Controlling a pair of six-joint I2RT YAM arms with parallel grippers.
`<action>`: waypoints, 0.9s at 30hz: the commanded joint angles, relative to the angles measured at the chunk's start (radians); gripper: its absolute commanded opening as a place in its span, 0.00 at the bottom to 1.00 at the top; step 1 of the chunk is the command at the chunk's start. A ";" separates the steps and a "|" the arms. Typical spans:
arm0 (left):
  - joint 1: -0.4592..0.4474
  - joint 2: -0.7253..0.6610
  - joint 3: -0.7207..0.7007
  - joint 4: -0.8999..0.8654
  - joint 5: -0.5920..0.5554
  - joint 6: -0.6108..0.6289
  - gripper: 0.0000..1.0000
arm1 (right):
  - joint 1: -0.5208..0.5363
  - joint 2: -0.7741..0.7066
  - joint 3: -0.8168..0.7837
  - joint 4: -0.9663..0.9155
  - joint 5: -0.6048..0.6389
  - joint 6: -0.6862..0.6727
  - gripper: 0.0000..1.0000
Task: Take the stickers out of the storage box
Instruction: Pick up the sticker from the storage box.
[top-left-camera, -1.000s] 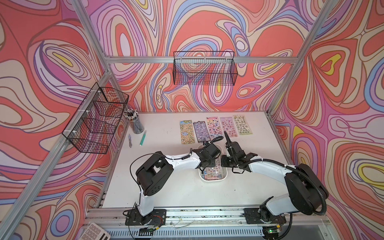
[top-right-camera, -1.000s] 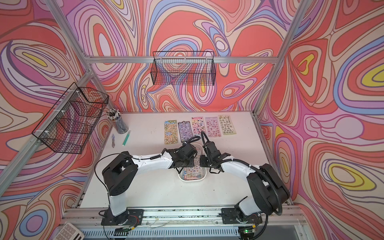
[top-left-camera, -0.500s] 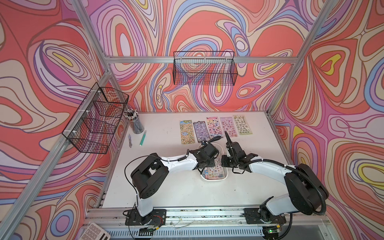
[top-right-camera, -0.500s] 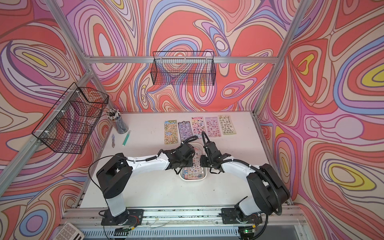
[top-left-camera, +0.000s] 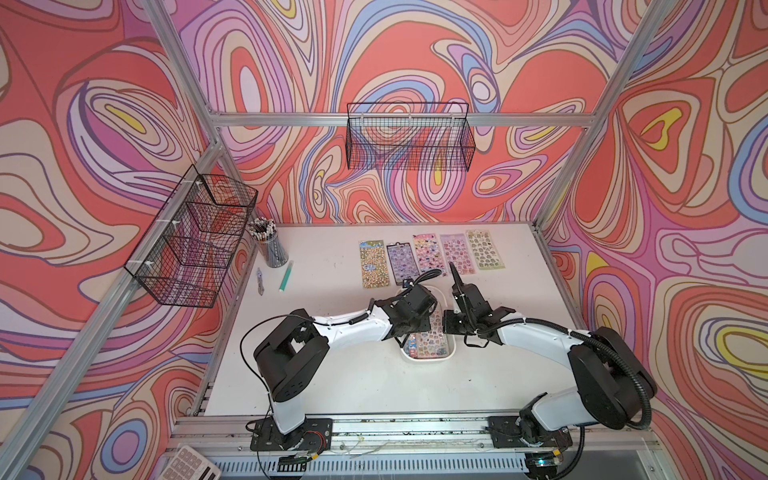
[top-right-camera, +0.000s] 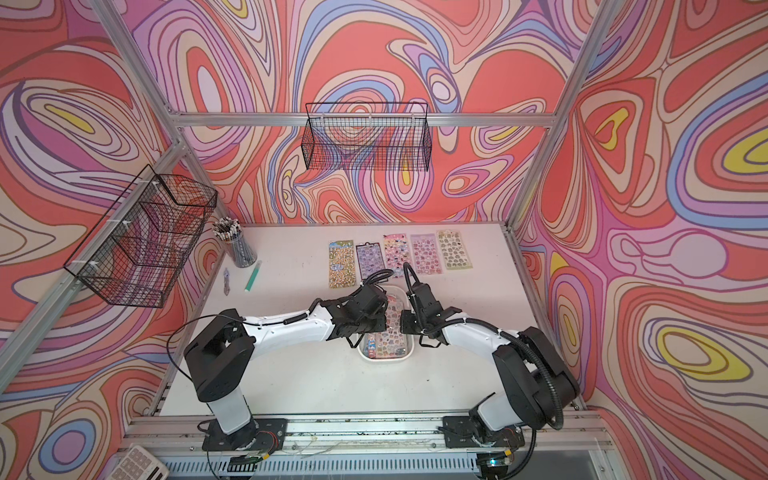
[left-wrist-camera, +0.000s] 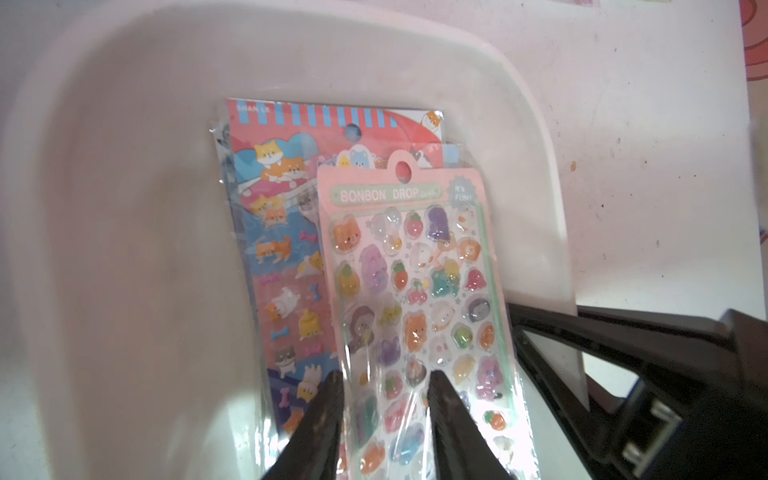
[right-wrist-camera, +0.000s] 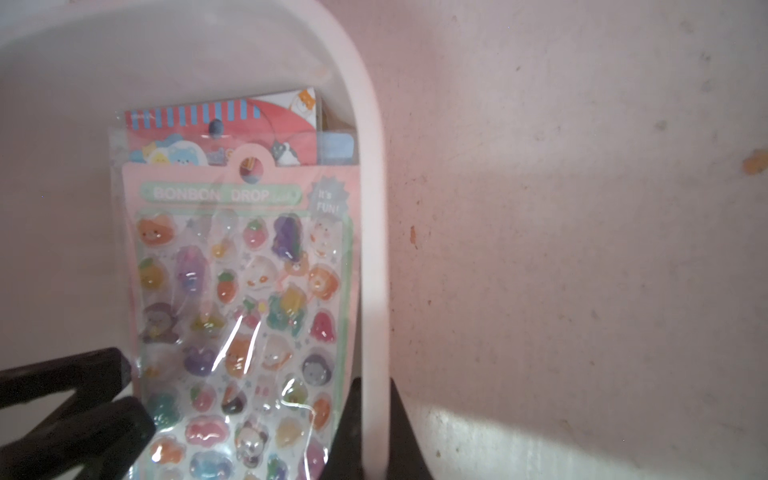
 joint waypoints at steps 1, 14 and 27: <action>0.000 0.010 -0.011 0.005 0.019 -0.029 0.38 | 0.003 0.024 -0.011 -0.004 -0.029 0.010 0.01; 0.017 0.049 -0.038 -0.008 0.017 -0.028 0.38 | 0.002 0.017 0.000 -0.013 -0.033 0.007 0.01; 0.018 0.054 -0.025 -0.034 0.023 -0.034 0.41 | 0.002 0.014 -0.002 -0.014 -0.034 0.012 0.01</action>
